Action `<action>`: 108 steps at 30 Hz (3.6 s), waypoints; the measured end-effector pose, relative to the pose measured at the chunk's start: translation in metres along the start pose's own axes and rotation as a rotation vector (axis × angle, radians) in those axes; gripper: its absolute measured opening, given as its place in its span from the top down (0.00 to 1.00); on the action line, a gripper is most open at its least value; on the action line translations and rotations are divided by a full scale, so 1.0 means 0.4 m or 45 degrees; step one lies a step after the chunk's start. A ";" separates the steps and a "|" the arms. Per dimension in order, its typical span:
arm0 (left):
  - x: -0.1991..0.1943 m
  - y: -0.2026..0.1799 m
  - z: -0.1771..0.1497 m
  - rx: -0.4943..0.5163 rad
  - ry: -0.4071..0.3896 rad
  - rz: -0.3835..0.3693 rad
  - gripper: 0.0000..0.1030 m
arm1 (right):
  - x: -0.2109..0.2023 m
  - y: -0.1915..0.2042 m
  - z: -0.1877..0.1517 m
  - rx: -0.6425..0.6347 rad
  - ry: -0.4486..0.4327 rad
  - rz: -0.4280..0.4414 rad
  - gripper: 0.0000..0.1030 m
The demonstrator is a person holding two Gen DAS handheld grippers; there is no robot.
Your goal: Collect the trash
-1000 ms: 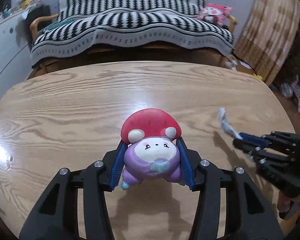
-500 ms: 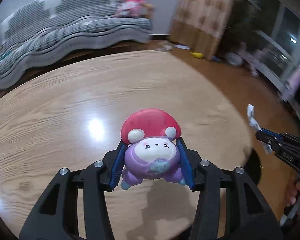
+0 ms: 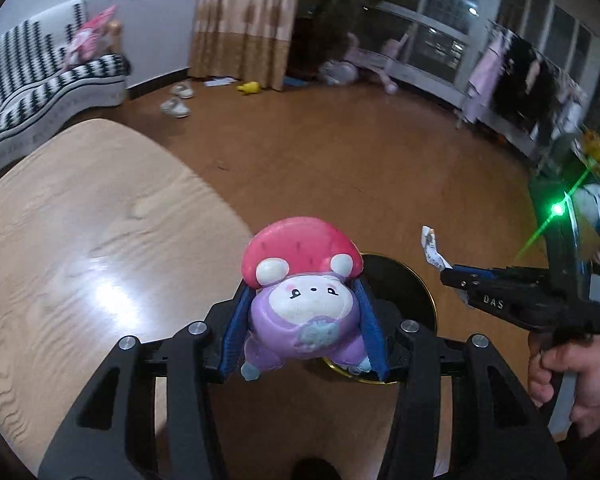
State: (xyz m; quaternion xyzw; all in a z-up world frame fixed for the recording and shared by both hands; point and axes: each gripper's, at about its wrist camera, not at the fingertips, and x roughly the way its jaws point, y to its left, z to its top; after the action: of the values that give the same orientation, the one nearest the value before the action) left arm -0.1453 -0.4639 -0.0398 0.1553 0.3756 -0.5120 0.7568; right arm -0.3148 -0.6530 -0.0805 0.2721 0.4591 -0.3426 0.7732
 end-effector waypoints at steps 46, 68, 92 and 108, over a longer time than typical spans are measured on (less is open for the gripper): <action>0.263 -0.131 0.030 -0.002 0.102 -0.168 0.16 | -0.024 -0.120 0.032 0.181 -0.073 0.050 0.32; -0.326 0.480 -0.051 -0.395 -0.151 0.412 0.07 | -0.152 0.517 0.073 -0.317 -0.240 0.264 0.11; -0.813 0.985 -0.494 -0.887 -0.190 0.947 0.07 | -0.177 1.381 -0.241 -0.908 -0.173 0.518 0.10; -0.791 1.024 -0.506 -0.851 -0.160 0.931 0.07 | -0.140 1.382 -0.214 -0.895 -0.171 0.491 0.10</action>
State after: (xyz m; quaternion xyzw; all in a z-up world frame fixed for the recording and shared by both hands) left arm 0.0757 0.0448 -0.0065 -0.0051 0.3937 -0.0731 0.9163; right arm 0.0520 -0.2330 -0.0084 0.0493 0.4372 -0.0307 0.8975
